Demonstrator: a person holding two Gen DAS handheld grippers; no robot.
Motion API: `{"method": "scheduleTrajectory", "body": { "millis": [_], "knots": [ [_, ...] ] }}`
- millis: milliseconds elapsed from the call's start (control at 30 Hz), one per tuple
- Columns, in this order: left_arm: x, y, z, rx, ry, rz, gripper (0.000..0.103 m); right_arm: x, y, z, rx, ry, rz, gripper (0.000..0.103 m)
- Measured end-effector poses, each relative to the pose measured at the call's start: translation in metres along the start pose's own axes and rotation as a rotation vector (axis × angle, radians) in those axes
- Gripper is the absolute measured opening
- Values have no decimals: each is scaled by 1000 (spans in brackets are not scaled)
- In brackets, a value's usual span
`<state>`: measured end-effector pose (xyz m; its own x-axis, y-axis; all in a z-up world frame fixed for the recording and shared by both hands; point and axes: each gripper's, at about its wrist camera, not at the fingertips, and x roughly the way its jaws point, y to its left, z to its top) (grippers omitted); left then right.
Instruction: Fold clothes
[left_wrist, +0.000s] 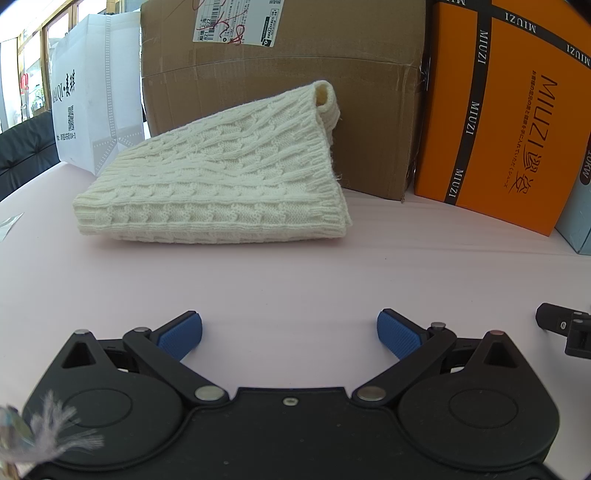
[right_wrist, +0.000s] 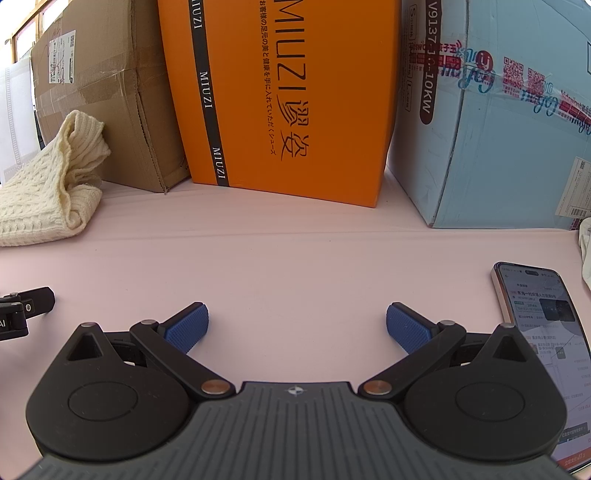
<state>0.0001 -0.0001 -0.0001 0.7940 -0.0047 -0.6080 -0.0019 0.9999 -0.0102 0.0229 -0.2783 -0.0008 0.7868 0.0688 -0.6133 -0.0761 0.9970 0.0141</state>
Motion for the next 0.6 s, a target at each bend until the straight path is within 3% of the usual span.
{"method": "scheduleTrajectory", "body": {
  "millis": [600],
  "knots": [
    [0,-2,0,-1,0,0,103,0,-1,0,1,0,1,103]
  ]
}}
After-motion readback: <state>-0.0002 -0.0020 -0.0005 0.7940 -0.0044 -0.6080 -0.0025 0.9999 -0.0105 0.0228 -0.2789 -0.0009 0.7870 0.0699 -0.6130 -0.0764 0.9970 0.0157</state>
